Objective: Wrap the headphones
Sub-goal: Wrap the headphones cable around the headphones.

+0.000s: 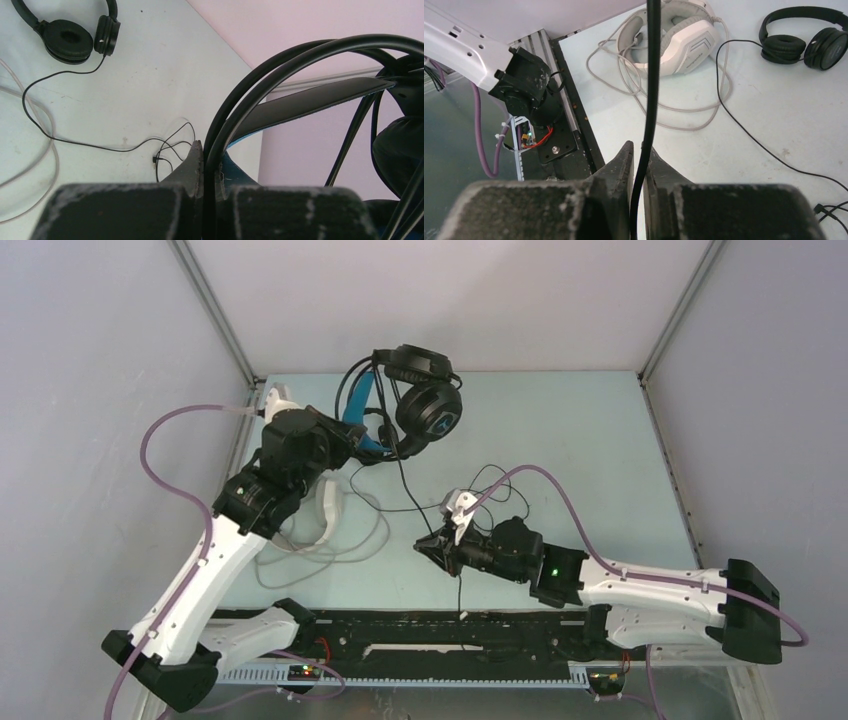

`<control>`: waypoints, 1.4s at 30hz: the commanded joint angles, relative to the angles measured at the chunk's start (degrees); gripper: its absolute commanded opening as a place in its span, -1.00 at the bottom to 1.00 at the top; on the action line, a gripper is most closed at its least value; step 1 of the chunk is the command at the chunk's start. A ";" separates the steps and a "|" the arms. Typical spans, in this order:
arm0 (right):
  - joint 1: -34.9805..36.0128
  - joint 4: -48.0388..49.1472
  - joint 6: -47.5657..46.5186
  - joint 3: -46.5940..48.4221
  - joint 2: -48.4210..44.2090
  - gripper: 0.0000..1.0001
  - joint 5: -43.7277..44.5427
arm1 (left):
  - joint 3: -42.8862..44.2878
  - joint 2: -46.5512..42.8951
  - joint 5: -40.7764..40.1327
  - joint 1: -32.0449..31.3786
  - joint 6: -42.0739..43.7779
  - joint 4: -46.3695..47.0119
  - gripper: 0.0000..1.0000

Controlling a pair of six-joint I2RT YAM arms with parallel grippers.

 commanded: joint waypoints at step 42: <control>-25.93 18.61 9.94 -12.93 5.00 -1.00 -16.42 | 5.47 -6.63 39.68 0.47 28.80 9.11 -1.00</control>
